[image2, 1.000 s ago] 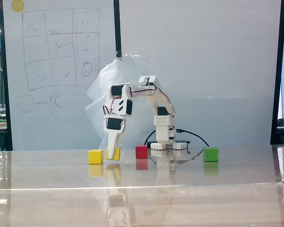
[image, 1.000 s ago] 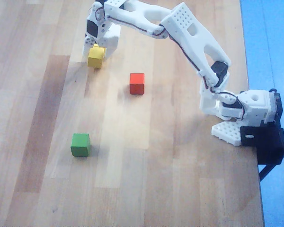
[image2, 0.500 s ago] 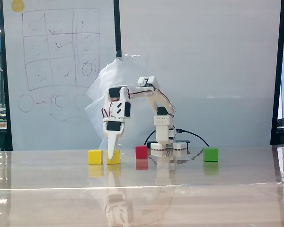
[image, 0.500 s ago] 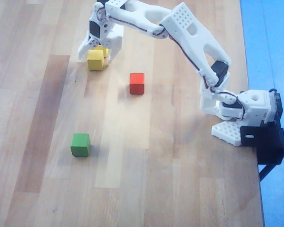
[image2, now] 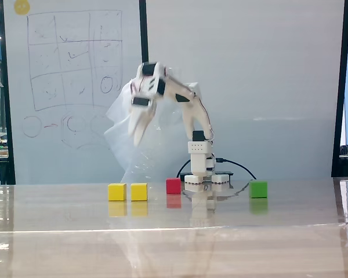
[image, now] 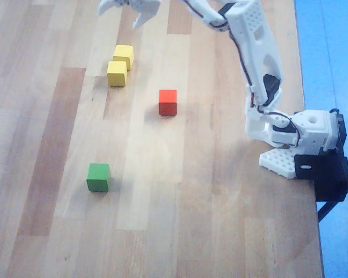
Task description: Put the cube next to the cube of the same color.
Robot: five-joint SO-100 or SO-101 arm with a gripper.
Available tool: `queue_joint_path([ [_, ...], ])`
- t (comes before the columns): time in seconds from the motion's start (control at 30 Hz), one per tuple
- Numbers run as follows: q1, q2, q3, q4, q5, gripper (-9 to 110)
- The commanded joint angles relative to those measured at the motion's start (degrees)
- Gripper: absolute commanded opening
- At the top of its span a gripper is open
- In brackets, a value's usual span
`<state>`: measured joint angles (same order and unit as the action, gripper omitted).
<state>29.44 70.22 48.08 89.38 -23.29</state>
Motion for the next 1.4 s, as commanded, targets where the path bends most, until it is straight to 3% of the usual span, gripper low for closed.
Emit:
queue_joint_path([
  [0.0, -3.34, 18.02, 5.45, -0.18, 7.21, 11],
  [0.1, -7.73, 28.65, 16.61, -4.22, 11.16, -2],
  [0.5, -27.33, 87.36, 89.91, -36.39, 13.27, 0],
  [0.7, -28.65, 114.79, 117.25, -38.58, 13.27, 0],
  [0.9, -28.65, 126.74, 126.74, -32.34, 13.27, 0],
  [1.37, -31.11, 127.44, 130.17, -27.95, 13.80, 0],
])
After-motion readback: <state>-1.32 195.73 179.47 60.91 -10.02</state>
